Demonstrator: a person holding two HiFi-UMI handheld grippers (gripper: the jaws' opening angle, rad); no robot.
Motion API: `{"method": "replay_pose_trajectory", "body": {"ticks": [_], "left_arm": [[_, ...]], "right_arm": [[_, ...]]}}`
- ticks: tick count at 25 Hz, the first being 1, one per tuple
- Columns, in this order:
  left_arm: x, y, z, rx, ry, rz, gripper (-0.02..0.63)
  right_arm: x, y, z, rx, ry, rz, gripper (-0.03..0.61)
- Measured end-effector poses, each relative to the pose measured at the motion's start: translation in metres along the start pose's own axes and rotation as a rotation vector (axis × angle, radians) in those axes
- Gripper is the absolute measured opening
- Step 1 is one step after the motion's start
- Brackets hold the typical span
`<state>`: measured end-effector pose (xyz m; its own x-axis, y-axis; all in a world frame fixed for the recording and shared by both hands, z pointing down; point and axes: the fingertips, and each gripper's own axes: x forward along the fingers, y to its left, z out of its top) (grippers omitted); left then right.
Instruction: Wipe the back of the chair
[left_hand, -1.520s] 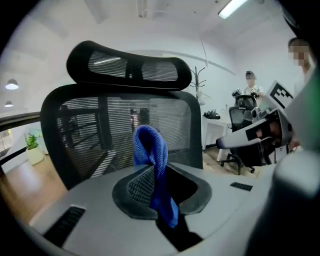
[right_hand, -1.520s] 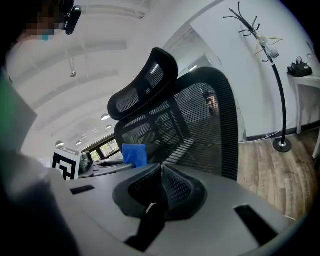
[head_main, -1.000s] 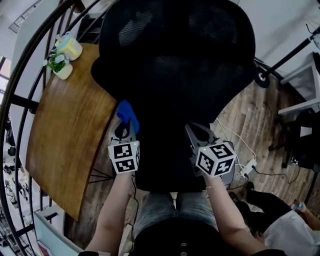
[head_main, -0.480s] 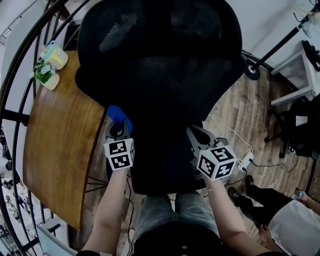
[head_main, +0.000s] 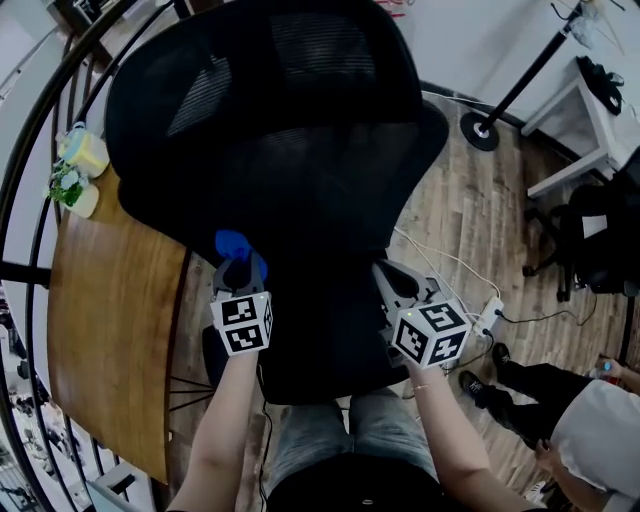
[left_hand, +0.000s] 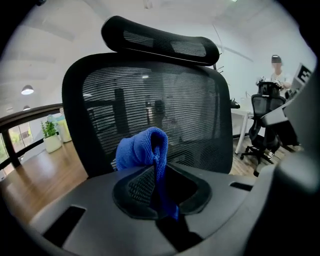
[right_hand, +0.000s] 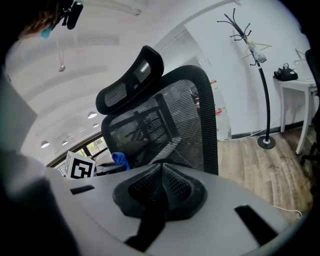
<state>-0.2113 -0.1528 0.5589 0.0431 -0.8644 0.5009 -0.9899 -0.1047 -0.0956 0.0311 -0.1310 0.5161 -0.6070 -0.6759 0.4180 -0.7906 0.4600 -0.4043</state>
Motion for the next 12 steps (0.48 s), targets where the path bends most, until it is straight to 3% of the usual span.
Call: {"method": "replay_pose_trajectory", "body": {"ticks": [12], "left_arm": [[0.025,-0.087,0.02,0.071,-0.012,-0.15,0.06]], "right_arm": [[-0.036,-0.05,0.002,0.055,-0.046,-0.086,0.032]]}}
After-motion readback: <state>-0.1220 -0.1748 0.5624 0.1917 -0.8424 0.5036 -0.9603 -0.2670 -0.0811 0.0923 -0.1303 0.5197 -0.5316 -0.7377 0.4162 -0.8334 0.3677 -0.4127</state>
